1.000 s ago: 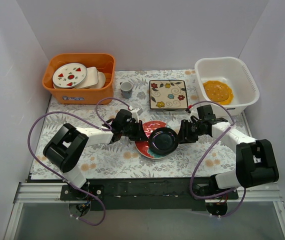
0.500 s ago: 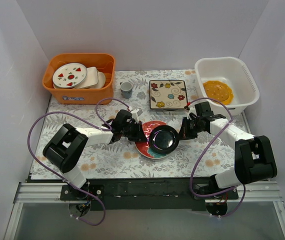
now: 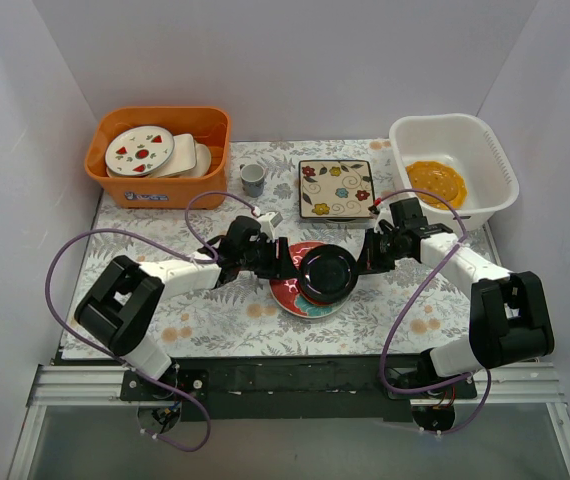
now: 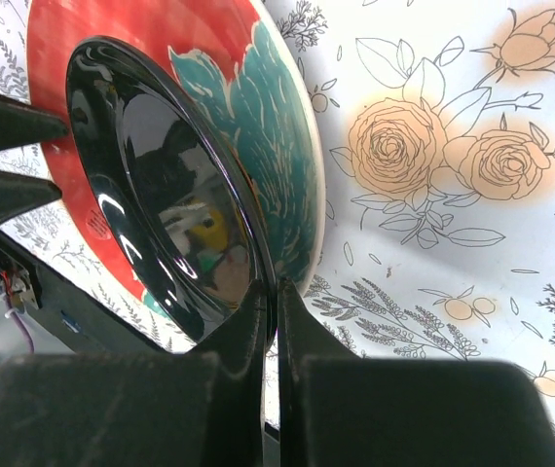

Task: Place the plates into the plastic bin on the countertop
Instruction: Pick up the plate at the center of the board.

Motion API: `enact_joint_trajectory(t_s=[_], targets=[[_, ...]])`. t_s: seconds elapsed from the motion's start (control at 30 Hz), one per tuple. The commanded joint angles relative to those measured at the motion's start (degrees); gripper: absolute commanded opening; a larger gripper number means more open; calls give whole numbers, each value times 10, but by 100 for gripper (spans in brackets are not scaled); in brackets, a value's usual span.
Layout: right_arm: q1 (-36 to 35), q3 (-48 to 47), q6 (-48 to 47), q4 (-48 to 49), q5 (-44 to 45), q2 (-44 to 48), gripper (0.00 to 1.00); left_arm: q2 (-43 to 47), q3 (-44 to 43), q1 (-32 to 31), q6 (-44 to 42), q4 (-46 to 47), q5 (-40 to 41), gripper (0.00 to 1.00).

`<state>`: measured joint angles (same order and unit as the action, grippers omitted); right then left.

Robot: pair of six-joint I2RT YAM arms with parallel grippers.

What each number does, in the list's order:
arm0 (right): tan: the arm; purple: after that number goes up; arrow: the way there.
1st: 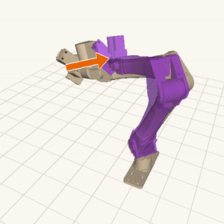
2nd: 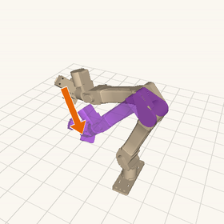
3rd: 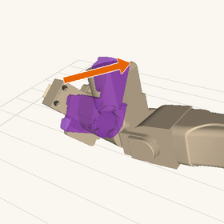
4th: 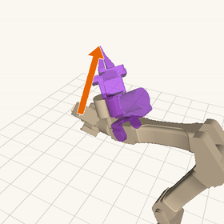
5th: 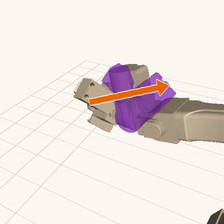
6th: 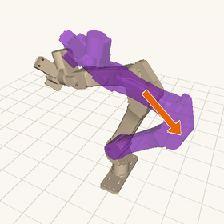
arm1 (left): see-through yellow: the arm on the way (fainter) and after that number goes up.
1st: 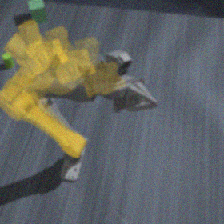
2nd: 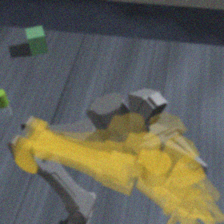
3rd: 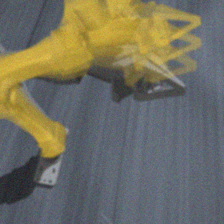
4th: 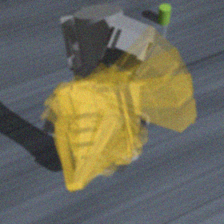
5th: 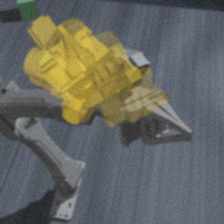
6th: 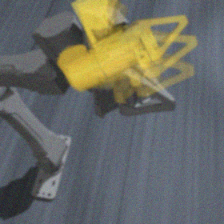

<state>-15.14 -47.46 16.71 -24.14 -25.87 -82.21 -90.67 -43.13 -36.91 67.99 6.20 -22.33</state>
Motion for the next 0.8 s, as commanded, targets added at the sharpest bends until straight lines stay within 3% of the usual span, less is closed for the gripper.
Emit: enact_joint_trajectory(t_s=[0.0, 0.13, 0.27, 0.77], targets=[[-2, -29, 0, -5, -16, 20, 1, 37, -5, -3, -6, -8, 10, 53], [-2, -34, 1, -6, -19, 21, 1, 51, 0, -3, -8, -9, 23, 85], [-2, -39, 0, -7, -16, 21, 1, 76, 8, -3, -13, -9, 43, 98], [-2, -78, 5, -9, -14, 9, 1, 105, 11, -3, -15, -20, 64, 98]])
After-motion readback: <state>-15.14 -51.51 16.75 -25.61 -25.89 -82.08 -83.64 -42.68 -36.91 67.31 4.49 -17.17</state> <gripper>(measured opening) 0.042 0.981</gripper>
